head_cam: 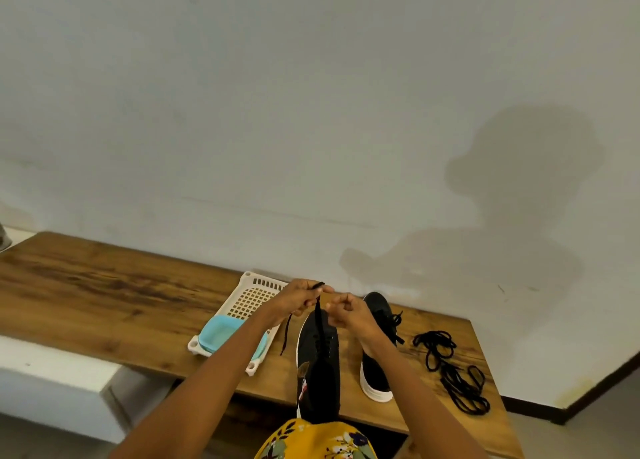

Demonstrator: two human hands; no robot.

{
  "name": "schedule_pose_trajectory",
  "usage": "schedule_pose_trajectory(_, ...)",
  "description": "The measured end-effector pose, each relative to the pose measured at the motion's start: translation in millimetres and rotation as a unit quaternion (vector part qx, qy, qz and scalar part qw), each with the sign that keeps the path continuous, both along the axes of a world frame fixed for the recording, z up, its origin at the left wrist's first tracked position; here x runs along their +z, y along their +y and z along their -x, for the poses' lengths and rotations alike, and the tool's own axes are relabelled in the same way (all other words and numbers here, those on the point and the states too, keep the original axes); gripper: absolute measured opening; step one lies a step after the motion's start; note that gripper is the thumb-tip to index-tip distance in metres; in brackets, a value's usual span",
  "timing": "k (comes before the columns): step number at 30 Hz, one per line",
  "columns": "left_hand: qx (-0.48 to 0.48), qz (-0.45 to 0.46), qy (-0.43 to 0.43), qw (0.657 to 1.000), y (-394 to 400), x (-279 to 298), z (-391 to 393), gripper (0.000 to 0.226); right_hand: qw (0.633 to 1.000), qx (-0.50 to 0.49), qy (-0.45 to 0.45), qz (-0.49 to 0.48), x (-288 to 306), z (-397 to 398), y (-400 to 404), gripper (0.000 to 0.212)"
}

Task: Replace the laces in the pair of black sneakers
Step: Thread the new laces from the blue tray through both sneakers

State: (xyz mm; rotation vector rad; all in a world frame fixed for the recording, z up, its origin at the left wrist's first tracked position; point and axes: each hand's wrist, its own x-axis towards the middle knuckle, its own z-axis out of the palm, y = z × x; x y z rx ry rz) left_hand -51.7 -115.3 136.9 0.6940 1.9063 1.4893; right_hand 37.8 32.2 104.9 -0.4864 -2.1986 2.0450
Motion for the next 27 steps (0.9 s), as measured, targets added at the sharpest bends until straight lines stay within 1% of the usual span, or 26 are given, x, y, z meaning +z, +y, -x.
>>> schedule_pose_trajectory(2, 0.003, 0.017, 0.010, 1.000, 1, 4, -3, 0.027, 0.997, -0.068, 0.000, -0.025, 1, 0, -4, 0.025)
schedule_pose_trajectory(3, 0.002, 0.015, 0.006, 1.000, 3, 6, -4, 0.027, 0.996, -0.082, 0.003, -0.044, 2, -1, -6, 0.022)
schedule_pose_trajectory(4, 0.000, 0.013, -0.004, 1.000, 4, 9, -6, 0.029, 0.996, -0.068, 0.002, -0.060, 3, -1, -9, 0.019)
schedule_pose_trajectory(5, 0.001, 0.006, -0.019, 1.000, 5, 10, -7, 0.031, 0.997, -0.031, -0.002, -0.069, 3, -2, -12, 0.017)
schedule_pose_trajectory(7, 0.007, -0.003, -0.037, 0.999, 9, 10, -6, 0.034, 0.997, 0.035, -0.015, -0.074, 1, -1, -17, 0.020)
schedule_pose_trajectory(9, 0.020, -0.005, -0.038, 0.999, 11, 12, -6, 0.033, 0.995, 0.038, 0.007, -0.093, 3, -1, -19, 0.023)
schedule_pose_trajectory(11, 0.028, 0.013, -0.022, 0.999, 12, 14, -7, 0.031, 0.996, 0.004, 0.027, -0.087, 4, -3, -18, 0.025)
schedule_pose_trajectory(14, 0.051, 0.042, 0.039, 0.997, 10, 17, -6, 0.025, 0.997, -0.050, 0.051, -0.032, 5, -9, -14, 0.029)
schedule_pose_trajectory(17, 0.062, 0.059, 0.065, 0.994, 5, 19, -1, 0.022, 0.990, -0.125, 0.052, 0.045, 8, -12, -6, 0.023)
schedule_pose_trajectory(18, 0.064, 0.059, 0.071, 0.994, 3, 23, -2, 0.020, 0.987, -0.150, 0.041, 0.047, 9, -10, -2, 0.022)
schedule_pose_trajectory(19, 0.061, 0.058, 0.075, 0.994, 2, 28, -3, 0.020, 0.987, -0.161, 0.022, 0.019, 12, -7, 1, 0.024)
schedule_pose_trajectory(20, 0.053, 0.050, 0.079, 0.994, 2, 34, -5, 0.021, 0.988, -0.149, -0.005, -0.037, 16, -4, 3, 0.027)
schedule_pose_trajectory(21, 0.042, 0.038, 0.080, 0.995, 4, 39, -5, 0.022, 0.988, -0.113, -0.027, -0.101, 21, 0, 4, 0.029)
schedule_pose_trajectory(22, 0.028, 0.025, 0.079, 0.996, 8, 43, -5, 0.024, 0.985, -0.061, -0.041, -0.155, 29, 2, 2, 0.029)
schedule_pose_trajectory(23, 0.017, 0.014, 0.082, 0.996, 11, 46, -5, 0.024, 0.981, -0.002, -0.046, -0.187, 39, 4, -1, 0.029)
schedule_pose_trajectory(25, 0.008, 0.007, 0.093, 0.996, 16, 50, -6, 0.024, 0.973, 0.103, -0.048, -0.202, 57, 6, -8, 0.028)
schedule_pose_trajectory(27, 0.021, 0.010, 0.121, 0.992, 20, 47, -5, 0.022, 0.959, 0.169, -0.047, -0.222, 68, 6, -9, 0.028)
